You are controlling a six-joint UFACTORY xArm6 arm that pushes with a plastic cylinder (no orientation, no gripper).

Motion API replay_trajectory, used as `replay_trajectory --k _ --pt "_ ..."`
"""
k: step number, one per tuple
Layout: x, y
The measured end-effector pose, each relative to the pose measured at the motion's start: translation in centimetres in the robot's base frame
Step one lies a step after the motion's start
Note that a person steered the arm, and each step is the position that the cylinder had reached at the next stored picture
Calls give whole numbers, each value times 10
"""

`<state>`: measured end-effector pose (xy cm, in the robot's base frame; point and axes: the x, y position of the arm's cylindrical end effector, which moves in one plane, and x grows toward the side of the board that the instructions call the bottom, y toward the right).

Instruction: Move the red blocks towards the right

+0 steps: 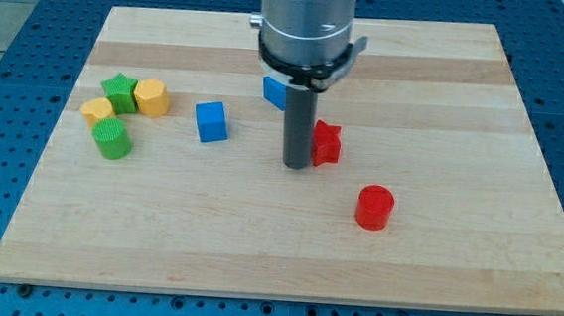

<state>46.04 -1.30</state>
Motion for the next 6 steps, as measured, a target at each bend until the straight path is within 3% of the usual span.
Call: replay_trajectory --k 1,3,4,5,6 --pt "-23 -3" --pt "-27 53" --pt "-58 27" --pt "-98 91" --pt "-150 113"
